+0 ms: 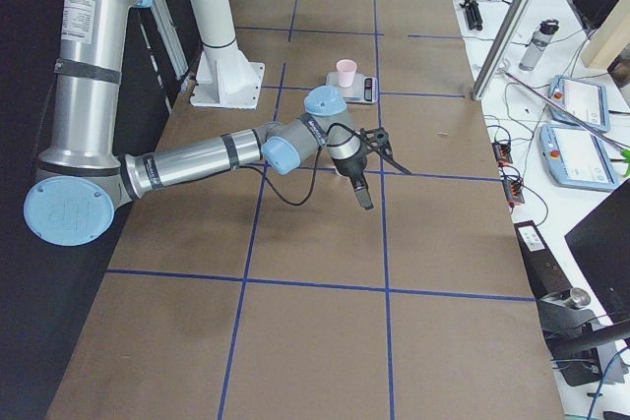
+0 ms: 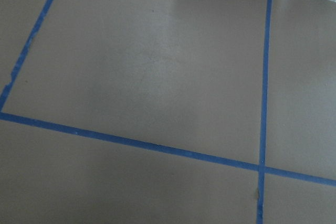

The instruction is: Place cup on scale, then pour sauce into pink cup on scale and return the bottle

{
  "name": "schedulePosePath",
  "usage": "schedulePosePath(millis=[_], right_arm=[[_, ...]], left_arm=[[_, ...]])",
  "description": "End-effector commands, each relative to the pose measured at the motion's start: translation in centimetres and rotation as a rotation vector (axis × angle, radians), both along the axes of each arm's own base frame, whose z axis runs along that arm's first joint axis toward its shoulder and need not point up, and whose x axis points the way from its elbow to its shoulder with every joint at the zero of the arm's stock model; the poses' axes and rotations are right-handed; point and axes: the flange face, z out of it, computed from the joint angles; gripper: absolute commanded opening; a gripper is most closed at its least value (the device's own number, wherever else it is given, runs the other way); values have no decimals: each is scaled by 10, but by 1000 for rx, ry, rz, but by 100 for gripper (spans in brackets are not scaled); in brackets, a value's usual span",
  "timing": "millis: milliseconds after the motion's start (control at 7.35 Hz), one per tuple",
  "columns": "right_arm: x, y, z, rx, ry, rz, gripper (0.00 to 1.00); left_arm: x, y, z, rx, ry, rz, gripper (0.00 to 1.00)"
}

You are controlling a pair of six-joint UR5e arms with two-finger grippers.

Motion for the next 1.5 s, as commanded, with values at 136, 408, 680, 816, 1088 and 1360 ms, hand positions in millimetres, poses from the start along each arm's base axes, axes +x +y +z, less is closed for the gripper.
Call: schedulePosePath(millis=[136, 408, 680, 816, 1088, 1360], right_arm=[[24, 7, 38, -85, 27, 44, 100], [96, 6, 80, -257, -234, 92, 100], [126, 7, 96, -322, -381, 104, 100], [125, 8, 95, -330, -402, 94, 100], [102, 9, 99, -348, -390, 43, 100], [95, 11, 111, -364, -360, -23, 100]], left_arm=[[-24, -1, 52, -23, 25, 103, 100], [-41, -2, 84, -77, 23, 83, 100], [-51, 1, 105, -123, 67, 68, 100], [-53, 3, 116, -157, 120, 65, 100], [-69, 6, 126, -183, 149, 35, 100], [-84, 7, 133, -195, 149, 6, 100]])
